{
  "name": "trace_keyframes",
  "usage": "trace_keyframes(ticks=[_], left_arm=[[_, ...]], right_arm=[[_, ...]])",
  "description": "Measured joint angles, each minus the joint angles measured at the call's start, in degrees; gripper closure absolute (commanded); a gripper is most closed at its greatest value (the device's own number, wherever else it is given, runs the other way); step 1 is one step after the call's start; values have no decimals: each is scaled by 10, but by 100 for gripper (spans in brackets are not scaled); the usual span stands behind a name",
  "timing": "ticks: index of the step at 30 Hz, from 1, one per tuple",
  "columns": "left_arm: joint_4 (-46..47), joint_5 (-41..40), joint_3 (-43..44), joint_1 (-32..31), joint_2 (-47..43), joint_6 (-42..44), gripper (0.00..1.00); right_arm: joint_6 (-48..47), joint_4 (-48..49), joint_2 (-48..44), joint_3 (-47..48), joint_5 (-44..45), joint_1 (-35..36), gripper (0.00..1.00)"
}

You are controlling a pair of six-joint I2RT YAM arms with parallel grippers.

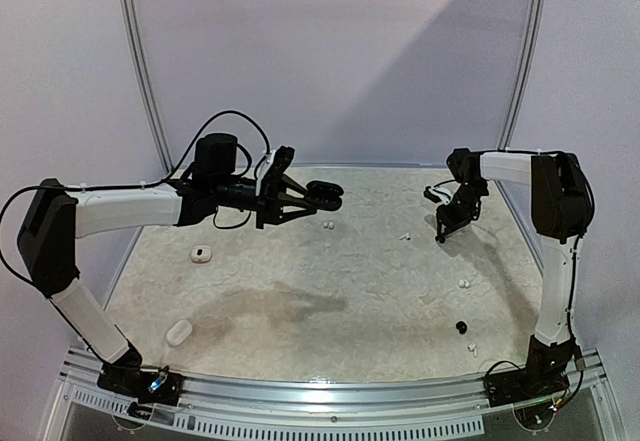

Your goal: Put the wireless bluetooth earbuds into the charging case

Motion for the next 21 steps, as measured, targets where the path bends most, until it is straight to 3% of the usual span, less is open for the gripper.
trace_keyframes(ticks=[6, 21], left_arm=[[0, 0, 0, 0, 0, 2, 100], [0, -11, 0, 0, 0, 11, 100]], right_arm=[[9, 15, -11, -20, -17, -1, 81], [39, 35, -45, -73, -54, -1, 78]])
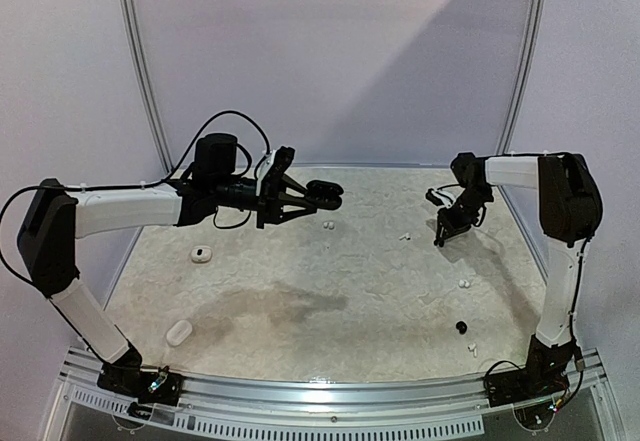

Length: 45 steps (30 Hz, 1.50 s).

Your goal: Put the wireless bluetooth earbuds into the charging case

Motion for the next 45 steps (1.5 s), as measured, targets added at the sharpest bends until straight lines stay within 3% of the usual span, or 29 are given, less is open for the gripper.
trace_keyframes(ticks=[6, 14, 29, 39, 45], left_arm=[[0, 0, -2, 0, 0, 3, 100], [0, -3, -7, 0, -2, 10, 100], [4, -13, -16, 0, -12, 11, 100], [8, -15, -17, -4, -24, 3, 100], [-14, -30, -16, -14, -32, -1, 100]], right_arm=[[5, -1, -11, -16, -17, 0, 78], [16, -16, -13, -29, -38, 6, 93], [10, -64, -61, 10, -18, 21, 100], [-30, -18, -269, 89, -112, 139, 100], [-63, 18, -312, 141, -185, 254, 100]])
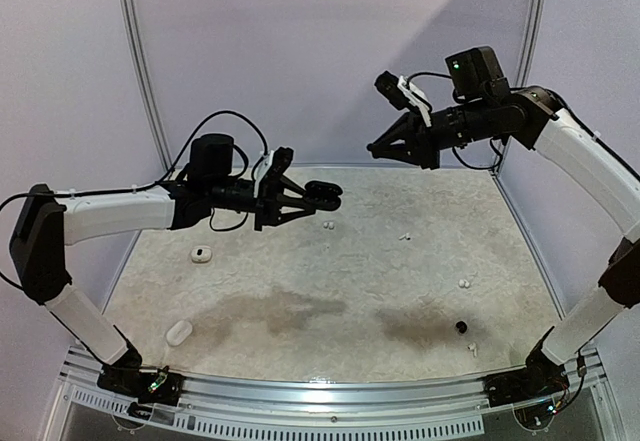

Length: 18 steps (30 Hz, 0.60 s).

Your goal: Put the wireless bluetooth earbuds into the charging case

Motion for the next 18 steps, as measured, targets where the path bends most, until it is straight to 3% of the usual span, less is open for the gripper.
trace_keyframes(ticks=[9, 18], left_arm=[[-43, -14, 0, -28, -23, 19, 100], [-64, -28, 0, -46, -35, 40, 100]], right_arm=[[-68, -47, 70, 116, 30, 123, 100], [-117, -95, 124, 134, 82, 162, 100]])
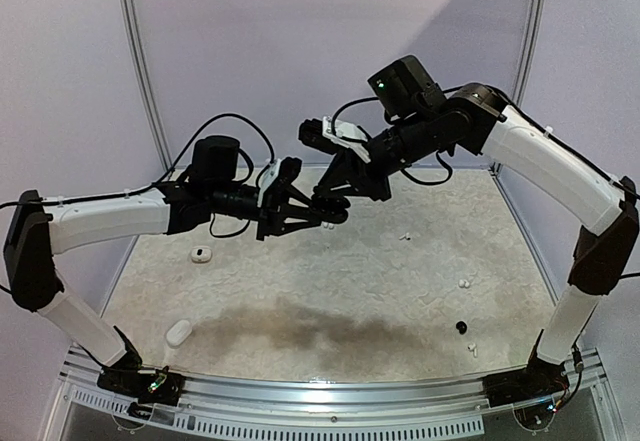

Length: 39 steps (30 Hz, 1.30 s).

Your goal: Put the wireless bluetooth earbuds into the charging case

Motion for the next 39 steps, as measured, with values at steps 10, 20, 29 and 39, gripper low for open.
trace_keyframes(ticks=[10, 20, 29, 39], left_arm=[[-18, -11, 3, -3, 0, 8, 100], [-24, -32, 3, -3, 0, 8, 100], [-29, -46, 3, -2, 0, 5, 100], [-26, -48, 3, -1, 0, -7, 100]], right_arm=[[-30, -42, 33, 26, 35, 5, 100], [-40, -50, 45, 33, 40, 8, 100], [-28, -36, 48, 34, 102, 18, 100], [-15, -20, 48, 34, 160, 24, 100]])
